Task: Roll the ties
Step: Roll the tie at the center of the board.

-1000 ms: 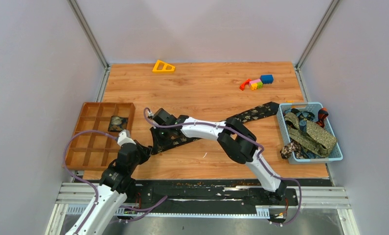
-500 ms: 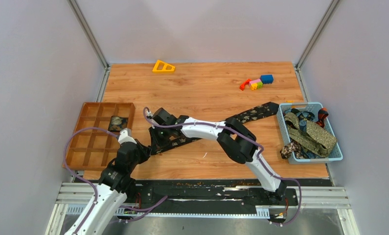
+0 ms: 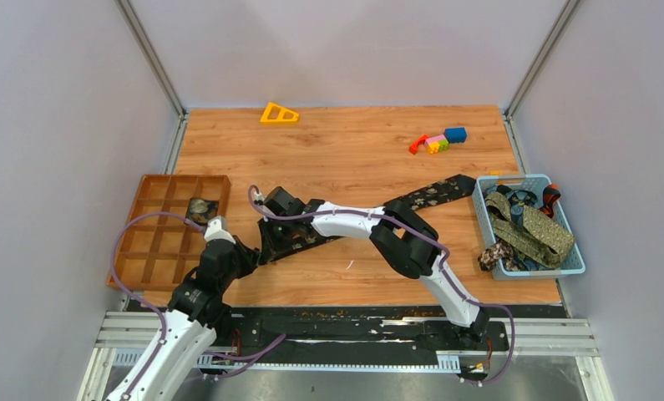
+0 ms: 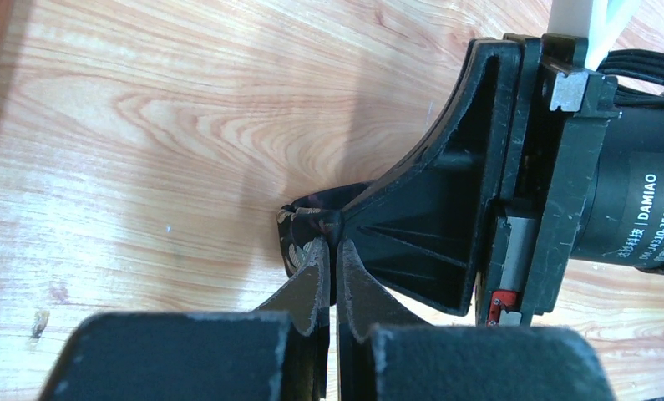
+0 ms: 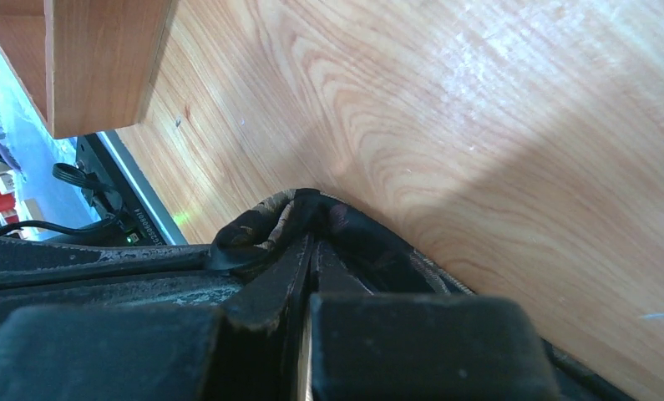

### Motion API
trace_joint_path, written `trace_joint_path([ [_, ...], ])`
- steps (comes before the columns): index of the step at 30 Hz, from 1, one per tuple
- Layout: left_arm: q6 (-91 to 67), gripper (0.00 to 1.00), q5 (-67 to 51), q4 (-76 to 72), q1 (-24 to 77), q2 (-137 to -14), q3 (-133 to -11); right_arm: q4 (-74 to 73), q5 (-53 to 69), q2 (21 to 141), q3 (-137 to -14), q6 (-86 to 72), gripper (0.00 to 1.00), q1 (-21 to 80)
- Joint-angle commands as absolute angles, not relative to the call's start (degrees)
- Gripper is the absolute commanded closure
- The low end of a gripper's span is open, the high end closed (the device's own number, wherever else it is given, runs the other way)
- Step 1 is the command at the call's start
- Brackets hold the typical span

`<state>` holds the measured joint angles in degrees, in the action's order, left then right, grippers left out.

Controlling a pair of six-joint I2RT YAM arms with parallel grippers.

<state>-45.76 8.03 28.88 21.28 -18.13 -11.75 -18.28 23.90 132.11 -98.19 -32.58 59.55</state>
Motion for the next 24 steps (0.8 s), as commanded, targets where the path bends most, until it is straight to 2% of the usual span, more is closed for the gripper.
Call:
trace_joint_path([
  [1, -45.0, 1.0, 6.1, 25.0, 21.1, -19.2, -14.6, -17.7, 21.8, 129.6, -97.4, -30.8, 1.0, 58.9],
  [14, -44.7, 1.0, 5.0, 29.1, 21.2, -19.5, -20.4, -18.7, 20.8, 127.9, -97.8, -30.1, 1.0, 58.0],
  [24, -45.2, 1.0, 4.6, 28.1, 21.2, -19.2, -19.1, -17.8, 23.2, 128.8, -98.8, -31.1, 1.0, 58.3],
])
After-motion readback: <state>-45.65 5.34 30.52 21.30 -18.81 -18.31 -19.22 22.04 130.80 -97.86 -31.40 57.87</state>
